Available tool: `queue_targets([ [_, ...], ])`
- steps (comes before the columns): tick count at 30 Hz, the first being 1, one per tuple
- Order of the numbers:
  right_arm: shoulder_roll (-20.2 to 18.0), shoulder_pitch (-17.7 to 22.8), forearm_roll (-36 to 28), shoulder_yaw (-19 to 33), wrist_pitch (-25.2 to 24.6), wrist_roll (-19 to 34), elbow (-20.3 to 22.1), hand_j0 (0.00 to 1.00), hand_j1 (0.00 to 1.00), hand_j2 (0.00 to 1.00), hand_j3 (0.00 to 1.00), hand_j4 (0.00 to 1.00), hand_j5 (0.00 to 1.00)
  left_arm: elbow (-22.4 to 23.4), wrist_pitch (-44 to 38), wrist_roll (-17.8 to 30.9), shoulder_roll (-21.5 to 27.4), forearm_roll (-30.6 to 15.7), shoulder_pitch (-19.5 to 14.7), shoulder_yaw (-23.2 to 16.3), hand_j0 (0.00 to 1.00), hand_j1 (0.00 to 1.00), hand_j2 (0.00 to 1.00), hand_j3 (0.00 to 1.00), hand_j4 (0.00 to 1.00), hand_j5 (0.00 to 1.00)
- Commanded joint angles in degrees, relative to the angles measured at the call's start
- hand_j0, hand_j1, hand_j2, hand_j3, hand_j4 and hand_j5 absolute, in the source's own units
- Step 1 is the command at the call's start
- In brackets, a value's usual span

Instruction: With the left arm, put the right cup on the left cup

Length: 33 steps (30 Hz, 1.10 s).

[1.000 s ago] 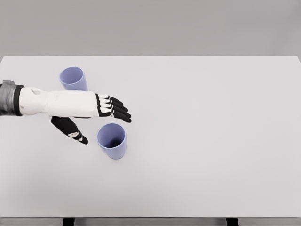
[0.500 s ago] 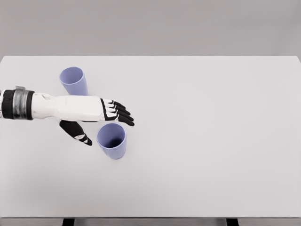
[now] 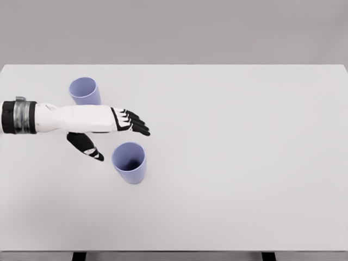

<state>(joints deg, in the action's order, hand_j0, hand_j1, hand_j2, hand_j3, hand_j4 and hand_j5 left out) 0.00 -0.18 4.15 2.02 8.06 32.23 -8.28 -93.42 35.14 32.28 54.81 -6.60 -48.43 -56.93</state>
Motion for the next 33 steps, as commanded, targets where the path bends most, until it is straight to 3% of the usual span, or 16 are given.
queue_targets([
  [1,0.0,0.0,0.1,0.0,0.0,0.0,0.0,1.00,1.00,1.00,1.00,1.00,1.00,1.8,-0.1,0.0,-0.9,0.0,0.0,-0.1,1.00,1.00,1.00,1.00,1.00,1.00],
  [6,0.0,0.0,0.1,0.0,0.0,0.0,-0.1,1.00,1.00,1.00,1.00,1.00,1.00,2.5,-0.1,-1.1,-1.8,1.1,2.0,-0.4,1.00,1.00,1.00,1.00,1.00,1.00],
  [15,0.0,0.0,0.1,0.0,0.0,0.0,0.0,1.00,1.00,1.00,1.00,1.00,1.00,1.9,-0.1,-2.1,-1.5,1.2,2.5,0.0,1.00,1.00,1.00,1.00,1.00,1.00],
  [19,0.0,0.0,0.1,0.0,0.0,0.0,0.0,1.00,1.00,1.00,1.00,1.00,1.00,1.9,-0.1,-2.1,-1.3,3.5,2.5,2.0,1.00,1.00,1.00,1.00,1.00,1.00],
  [33,0.0,0.0,0.1,0.0,0.0,0.0,0.0,1.00,1.00,1.00,1.00,1.00,1.00,-0.8,-0.1,-3.1,-1.8,5.1,6.7,2.8,1.00,1.00,1.00,1.00,1.00,1.00],
])
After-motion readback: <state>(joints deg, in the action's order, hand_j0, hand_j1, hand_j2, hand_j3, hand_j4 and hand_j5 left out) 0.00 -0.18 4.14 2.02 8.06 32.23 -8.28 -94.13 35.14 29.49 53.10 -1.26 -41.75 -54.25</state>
